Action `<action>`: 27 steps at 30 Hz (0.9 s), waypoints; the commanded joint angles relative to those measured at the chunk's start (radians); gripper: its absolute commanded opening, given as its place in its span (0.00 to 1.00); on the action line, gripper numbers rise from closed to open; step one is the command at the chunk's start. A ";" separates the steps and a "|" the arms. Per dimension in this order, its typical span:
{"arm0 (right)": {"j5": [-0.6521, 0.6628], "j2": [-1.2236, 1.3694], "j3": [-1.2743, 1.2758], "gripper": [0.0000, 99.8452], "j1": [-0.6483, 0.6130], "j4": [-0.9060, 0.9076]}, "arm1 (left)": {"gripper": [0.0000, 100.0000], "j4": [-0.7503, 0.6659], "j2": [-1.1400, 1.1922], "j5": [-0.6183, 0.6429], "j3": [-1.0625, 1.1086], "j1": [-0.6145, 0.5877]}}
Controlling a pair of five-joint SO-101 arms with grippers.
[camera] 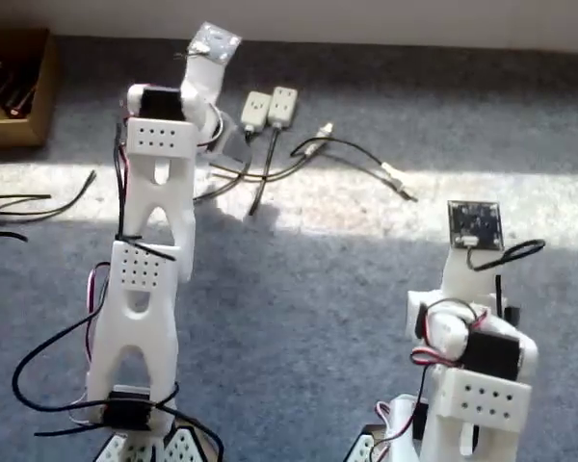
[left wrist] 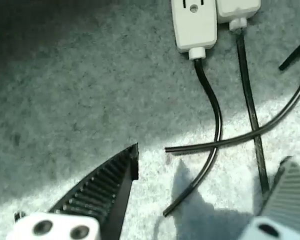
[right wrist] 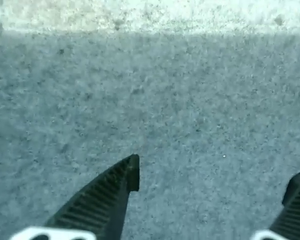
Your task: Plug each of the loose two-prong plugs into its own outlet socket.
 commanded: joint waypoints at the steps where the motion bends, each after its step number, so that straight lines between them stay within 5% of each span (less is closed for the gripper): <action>1: 0.009 -0.159 0.047 0.43 -0.010 -0.018 | 0.48 -0.152 -0.001 -0.003 -0.059 0.001; 15: 0.052 -0.211 0.093 0.43 -0.008 -0.019 | 0.41 -0.666 0.124 -0.009 0.142 -0.031; 27: 0.052 -0.211 0.093 0.43 -0.010 -0.018 | 0.35 -0.683 0.248 -0.051 0.179 0.061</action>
